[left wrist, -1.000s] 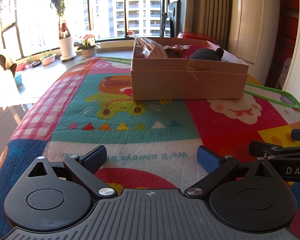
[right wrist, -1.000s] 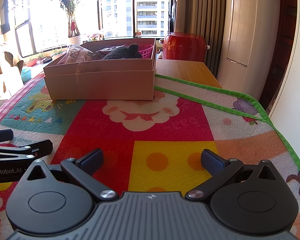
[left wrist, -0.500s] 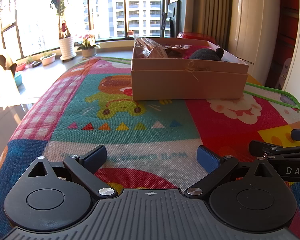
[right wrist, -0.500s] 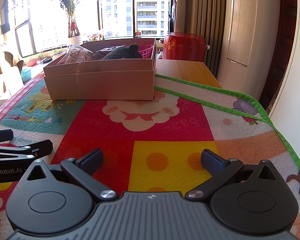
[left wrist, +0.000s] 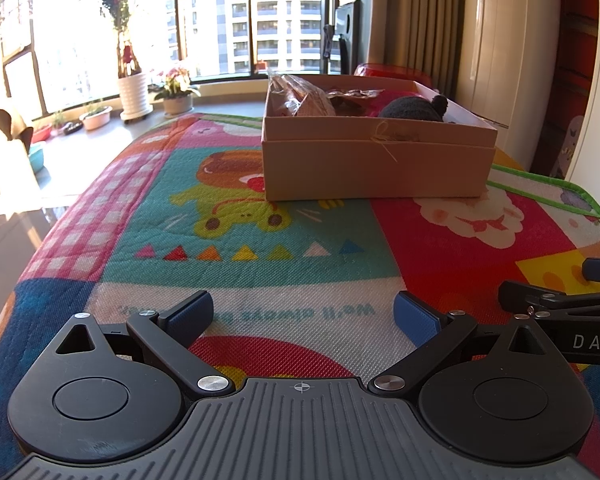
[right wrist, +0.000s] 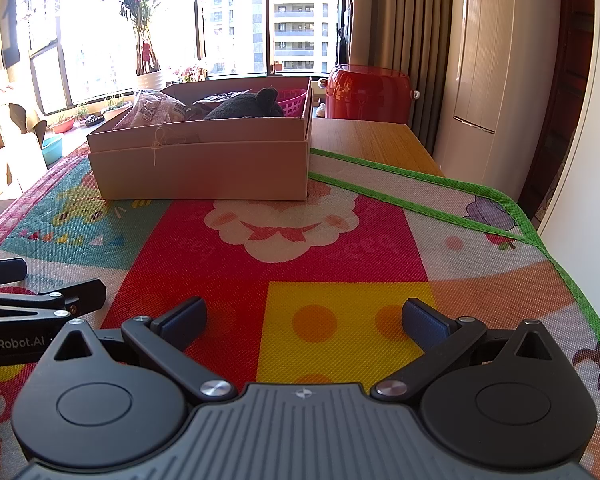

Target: Organize objects

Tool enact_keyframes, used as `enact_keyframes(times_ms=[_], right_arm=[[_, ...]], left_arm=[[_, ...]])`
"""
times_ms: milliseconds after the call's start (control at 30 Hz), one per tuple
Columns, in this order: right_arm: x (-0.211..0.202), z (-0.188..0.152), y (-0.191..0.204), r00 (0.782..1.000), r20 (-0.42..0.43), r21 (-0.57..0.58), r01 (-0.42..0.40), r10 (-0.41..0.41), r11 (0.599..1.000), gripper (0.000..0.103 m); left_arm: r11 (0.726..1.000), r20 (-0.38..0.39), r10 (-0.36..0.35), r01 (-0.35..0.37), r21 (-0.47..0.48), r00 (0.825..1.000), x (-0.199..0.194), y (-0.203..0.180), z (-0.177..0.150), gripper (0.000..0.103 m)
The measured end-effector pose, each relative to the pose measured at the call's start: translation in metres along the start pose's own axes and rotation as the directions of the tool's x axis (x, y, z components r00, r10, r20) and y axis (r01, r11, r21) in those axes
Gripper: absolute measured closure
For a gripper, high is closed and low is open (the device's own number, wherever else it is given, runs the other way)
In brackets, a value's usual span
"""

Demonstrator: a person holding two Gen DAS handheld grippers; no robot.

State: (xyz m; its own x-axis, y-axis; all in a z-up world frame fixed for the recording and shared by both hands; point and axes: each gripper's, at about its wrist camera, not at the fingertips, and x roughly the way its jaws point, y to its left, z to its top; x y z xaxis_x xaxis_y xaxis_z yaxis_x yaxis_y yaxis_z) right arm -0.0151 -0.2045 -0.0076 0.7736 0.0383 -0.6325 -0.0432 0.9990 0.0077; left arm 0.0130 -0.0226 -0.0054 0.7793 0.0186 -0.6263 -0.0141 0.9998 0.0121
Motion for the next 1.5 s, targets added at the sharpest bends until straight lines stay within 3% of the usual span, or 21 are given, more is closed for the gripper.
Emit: enact_keyframes(times_ms=[1500], right_arm=[[0.0004, 0.0, 0.0005, 1.0, 0.0, 0.0, 0.0, 0.0, 1.0, 0.0]], left_arm=[[1.0, 0.0, -0.013, 0.013, -0.013, 1.0, -0.0009, 0.0016, -0.0021, 0.002]])
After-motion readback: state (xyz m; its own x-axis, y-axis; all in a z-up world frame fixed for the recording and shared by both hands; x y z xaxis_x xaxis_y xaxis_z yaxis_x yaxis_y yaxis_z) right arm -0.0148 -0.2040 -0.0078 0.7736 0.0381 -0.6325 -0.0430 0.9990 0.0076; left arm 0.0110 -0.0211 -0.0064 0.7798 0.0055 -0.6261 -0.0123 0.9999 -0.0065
